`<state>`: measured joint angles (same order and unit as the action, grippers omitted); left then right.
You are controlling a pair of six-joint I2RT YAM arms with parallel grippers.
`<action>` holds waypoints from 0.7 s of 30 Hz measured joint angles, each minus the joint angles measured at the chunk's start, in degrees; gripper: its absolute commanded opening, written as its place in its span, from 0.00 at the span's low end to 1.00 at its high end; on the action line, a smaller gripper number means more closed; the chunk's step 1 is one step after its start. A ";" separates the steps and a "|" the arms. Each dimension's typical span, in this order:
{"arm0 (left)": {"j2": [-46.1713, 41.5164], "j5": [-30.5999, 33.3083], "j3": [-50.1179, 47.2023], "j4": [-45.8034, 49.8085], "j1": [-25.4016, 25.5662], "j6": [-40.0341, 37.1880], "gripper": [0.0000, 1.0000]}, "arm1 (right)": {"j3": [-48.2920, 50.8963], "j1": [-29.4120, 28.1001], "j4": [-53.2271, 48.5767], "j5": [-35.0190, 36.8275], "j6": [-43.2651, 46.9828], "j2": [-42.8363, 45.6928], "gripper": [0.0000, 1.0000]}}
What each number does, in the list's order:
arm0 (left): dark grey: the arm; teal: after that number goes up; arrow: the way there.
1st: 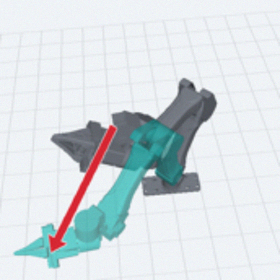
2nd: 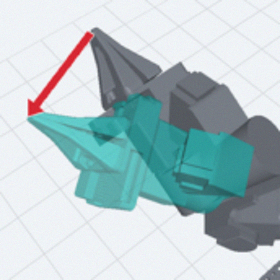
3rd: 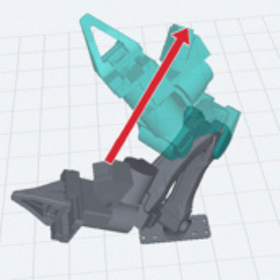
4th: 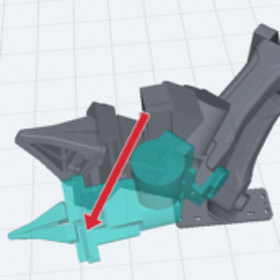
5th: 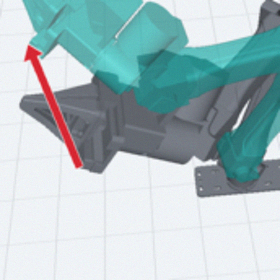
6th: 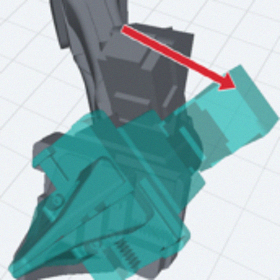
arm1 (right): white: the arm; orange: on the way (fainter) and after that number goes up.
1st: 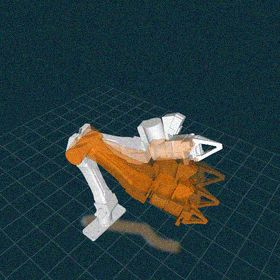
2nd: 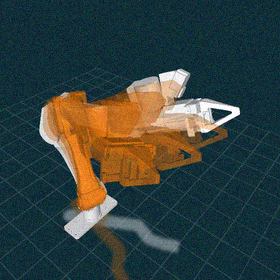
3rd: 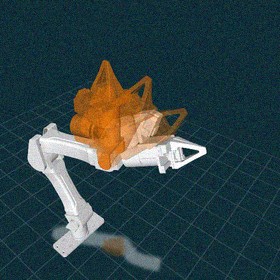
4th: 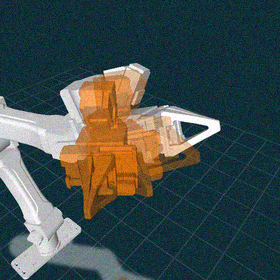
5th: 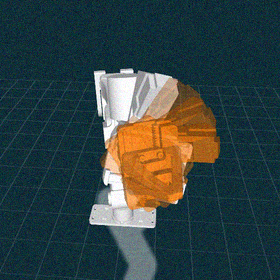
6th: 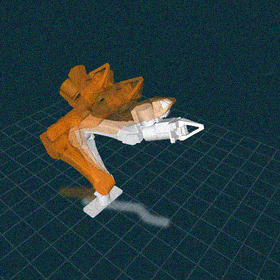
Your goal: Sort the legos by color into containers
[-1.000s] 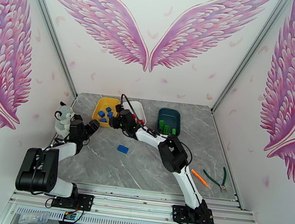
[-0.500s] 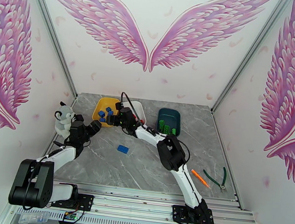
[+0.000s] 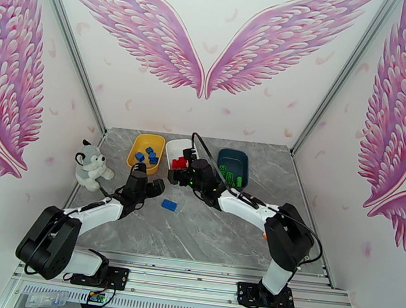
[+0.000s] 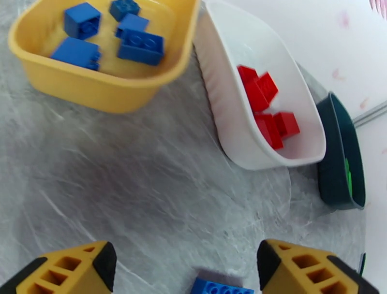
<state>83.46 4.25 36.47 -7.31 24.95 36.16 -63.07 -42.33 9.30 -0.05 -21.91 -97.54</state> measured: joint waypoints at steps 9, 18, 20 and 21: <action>8.57 7.48 5.86 7.17 11.74 -5.31 0.99 | 20.83 0.59 -1.92 3.13 -0.37 14.25 0.83; 11.17 14.73 8.92 14.03 14.62 -7.74 0.97 | 31.67 0.59 -2.45 3.54 -3.39 21.24 0.83; 12.07 14.78 9.11 13.94 14.93 -7.82 0.96 | 32.22 0.59 -2.69 3.56 -3.72 22.12 0.83; 12.33 14.67 9.20 13.92 14.99 -7.96 0.96 | 32.28 0.59 -2.69 3.56 -3.82 22.49 0.83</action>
<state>95.79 18.92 45.67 6.61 39.94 28.21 -30.79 -41.74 6.61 3.51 -25.74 -75.05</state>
